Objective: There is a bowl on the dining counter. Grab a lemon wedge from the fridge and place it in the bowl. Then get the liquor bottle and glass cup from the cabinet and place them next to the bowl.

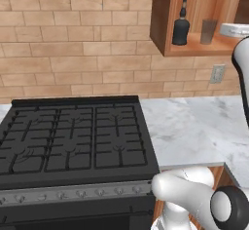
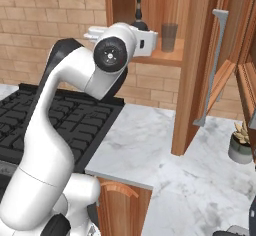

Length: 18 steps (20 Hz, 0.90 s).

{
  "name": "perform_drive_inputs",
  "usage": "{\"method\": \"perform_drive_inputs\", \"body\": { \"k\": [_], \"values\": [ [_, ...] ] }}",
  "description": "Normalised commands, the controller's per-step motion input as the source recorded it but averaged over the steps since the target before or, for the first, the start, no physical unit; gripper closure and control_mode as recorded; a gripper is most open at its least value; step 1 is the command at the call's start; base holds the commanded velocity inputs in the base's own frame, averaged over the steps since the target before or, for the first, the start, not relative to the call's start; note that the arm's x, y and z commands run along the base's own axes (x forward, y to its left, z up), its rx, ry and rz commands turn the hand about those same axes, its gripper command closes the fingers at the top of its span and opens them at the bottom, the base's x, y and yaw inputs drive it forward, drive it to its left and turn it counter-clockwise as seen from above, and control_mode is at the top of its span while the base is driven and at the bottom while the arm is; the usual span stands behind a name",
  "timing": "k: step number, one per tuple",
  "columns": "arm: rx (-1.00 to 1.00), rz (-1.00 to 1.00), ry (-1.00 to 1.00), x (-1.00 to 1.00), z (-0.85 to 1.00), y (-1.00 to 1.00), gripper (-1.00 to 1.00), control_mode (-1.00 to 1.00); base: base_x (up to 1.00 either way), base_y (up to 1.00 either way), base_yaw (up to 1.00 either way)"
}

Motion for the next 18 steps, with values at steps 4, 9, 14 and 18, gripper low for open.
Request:
{"method": "perform_drive_inputs", "body": {
  "k": [4, 9, 14, 18],
  "values": [
    [0.00, 0.00, 0.00, 0.00, 0.00, 0.00, -1.00, -1.00, 0.00, 0.00, 0.00],
    [0.00, 0.00, 0.00, 0.05, 0.00, -0.01, -1.00, -1.00, 0.00, 0.00, 0.00],
    [0.00, 0.00, 0.00, 0.36, 0.00, -0.06, -1.00, -1.00, 0.00, 0.00, 0.00],
    [0.00, 0.00, 0.00, 0.53, 0.00, -0.13, -1.00, -1.00, 0.00, 0.00, 0.00]
  ]
}}
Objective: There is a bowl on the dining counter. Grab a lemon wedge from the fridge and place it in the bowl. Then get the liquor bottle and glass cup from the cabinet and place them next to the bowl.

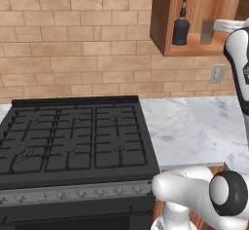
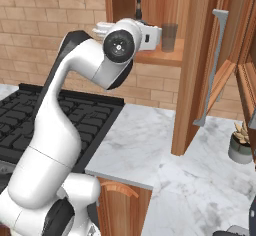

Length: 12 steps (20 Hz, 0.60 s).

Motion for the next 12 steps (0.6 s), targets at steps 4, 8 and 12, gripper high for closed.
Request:
{"method": "perform_drive_inputs", "body": {
  "k": [4, 8, 12],
  "values": [
    [0.00, 0.01, 0.01, 0.48, 0.01, -0.17, -1.00, -1.00, 0.00, 0.00, 0.00],
    [0.00, 0.00, 0.05, 0.26, 0.00, -0.08, -1.00, -1.00, 0.00, 0.00, 0.00],
    [0.00, 0.02, 0.06, 0.31, 0.00, -0.07, -1.00, -1.00, 0.00, 0.00, 0.00]
  ]
}}
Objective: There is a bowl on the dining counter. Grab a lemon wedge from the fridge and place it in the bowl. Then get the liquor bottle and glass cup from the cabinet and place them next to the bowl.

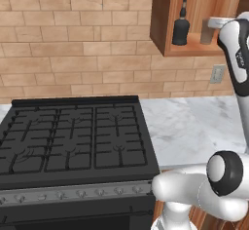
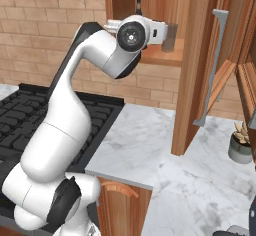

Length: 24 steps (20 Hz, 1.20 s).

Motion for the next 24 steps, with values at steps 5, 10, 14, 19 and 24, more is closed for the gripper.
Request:
{"method": "perform_drive_inputs", "body": {
  "k": [5, 10, 14, 19, 24],
  "values": [
    [0.00, 0.09, 0.00, 0.38, 0.07, -0.10, -1.00, -1.00, 0.00, 0.00, 0.00],
    [0.00, 0.09, 0.00, 0.46, 0.16, -0.03, -1.00, -1.00, 0.00, 0.00, 0.00],
    [-0.01, 0.07, 0.00, 0.35, 0.06, -0.07, -1.00, -1.00, 0.00, 0.00, 0.00],
    [-0.03, 0.06, 0.00, 0.30, 0.11, -0.02, -1.00, -1.00, 0.00, 0.00, 0.00],
    [-0.04, 0.04, 0.00, 0.32, 0.09, 0.00, -1.00, -1.00, 0.00, 0.00, 0.00]
  ]
}}
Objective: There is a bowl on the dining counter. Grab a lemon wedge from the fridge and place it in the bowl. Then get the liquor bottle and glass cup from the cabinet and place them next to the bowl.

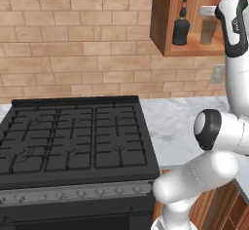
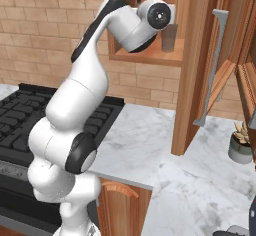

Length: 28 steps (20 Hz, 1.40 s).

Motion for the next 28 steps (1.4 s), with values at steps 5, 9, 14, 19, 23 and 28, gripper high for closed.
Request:
{"method": "perform_drive_inputs", "body": {
  "k": [5, 9, 14, 19, 23, 28],
  "values": [
    [-0.03, 0.01, 0.00, 0.35, 0.05, 0.00, -1.00, -1.00, 0.00, 0.00, 0.00],
    [-0.01, 0.00, 0.03, 0.49, 0.00, 0.05, -1.00, -1.00, 0.00, 0.00, 0.00],
    [0.00, 0.00, 0.02, 0.31, 0.00, 0.03, -1.00, -1.00, 0.00, 0.00, 0.00],
    [0.00, 0.00, 0.00, 0.00, 0.00, 0.03, -1.00, -1.00, 0.00, 0.00, 0.00],
    [-0.02, 0.00, 0.00, 0.05, -0.03, 0.22, -1.00, -1.00, 0.00, 0.00, 0.00],
    [0.00, 0.00, 0.00, 0.19, 0.00, 0.10, -1.00, -1.00, 0.00, 0.00, 0.00]
  ]
}}
